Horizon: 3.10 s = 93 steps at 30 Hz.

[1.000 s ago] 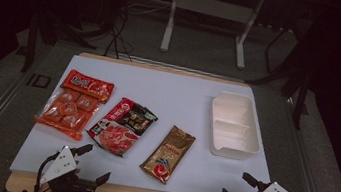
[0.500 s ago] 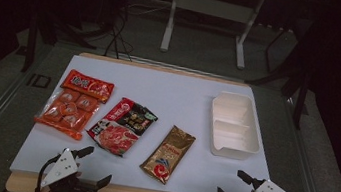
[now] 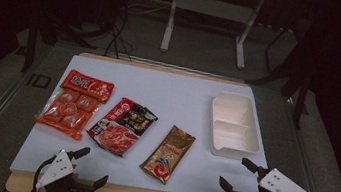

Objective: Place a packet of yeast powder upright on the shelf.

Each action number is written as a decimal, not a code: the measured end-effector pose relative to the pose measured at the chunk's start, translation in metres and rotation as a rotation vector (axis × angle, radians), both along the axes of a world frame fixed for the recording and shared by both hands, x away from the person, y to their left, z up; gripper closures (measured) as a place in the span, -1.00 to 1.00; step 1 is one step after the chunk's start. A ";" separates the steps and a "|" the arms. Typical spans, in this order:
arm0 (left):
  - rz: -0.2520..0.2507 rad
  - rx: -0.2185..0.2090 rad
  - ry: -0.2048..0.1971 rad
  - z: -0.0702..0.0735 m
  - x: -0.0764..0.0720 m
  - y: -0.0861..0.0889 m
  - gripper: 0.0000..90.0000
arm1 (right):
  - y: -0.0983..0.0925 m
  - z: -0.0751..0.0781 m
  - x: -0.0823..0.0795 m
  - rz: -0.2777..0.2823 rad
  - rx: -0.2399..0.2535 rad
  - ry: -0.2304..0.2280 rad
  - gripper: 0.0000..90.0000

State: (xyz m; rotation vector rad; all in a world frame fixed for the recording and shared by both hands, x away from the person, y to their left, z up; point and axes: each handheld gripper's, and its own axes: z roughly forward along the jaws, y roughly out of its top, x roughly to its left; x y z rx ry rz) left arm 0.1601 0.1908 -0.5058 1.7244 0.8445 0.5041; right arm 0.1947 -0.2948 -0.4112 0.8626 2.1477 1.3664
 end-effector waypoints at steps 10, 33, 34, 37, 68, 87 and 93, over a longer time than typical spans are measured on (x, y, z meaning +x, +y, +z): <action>-0.004 -0.002 -0.005 0.001 0.001 -0.001 -0.99 | 0.017 0.015 0.020 0.025 -0.016 -0.011 -0.75; -0.025 -0.001 0.001 0.000 0.001 -0.003 -0.99 | 0.065 0.021 0.076 0.034 -0.030 0.017 -0.78; -0.026 -0.001 0.000 0.000 0.000 -0.003 -0.99 | 0.065 0.020 0.080 0.038 -0.024 0.027 -0.78; -0.029 -0.002 0.001 0.000 0.001 -0.003 -0.99 | 0.069 0.015 0.089 0.029 -0.022 0.044 -0.78; -0.050 0.011 0.018 -0.001 0.003 -0.006 -0.99 | 0.116 -0.075 0.150 -0.078 -0.160 0.278 -0.52; -0.050 0.021 0.038 -0.003 0.004 -0.007 -0.99 | 0.123 -0.113 0.166 -0.154 -0.263 0.351 -0.52; -0.046 0.004 0.055 -0.004 0.006 -0.006 -0.99 | 0.119 -0.117 0.170 -0.119 -0.234 0.439 -0.27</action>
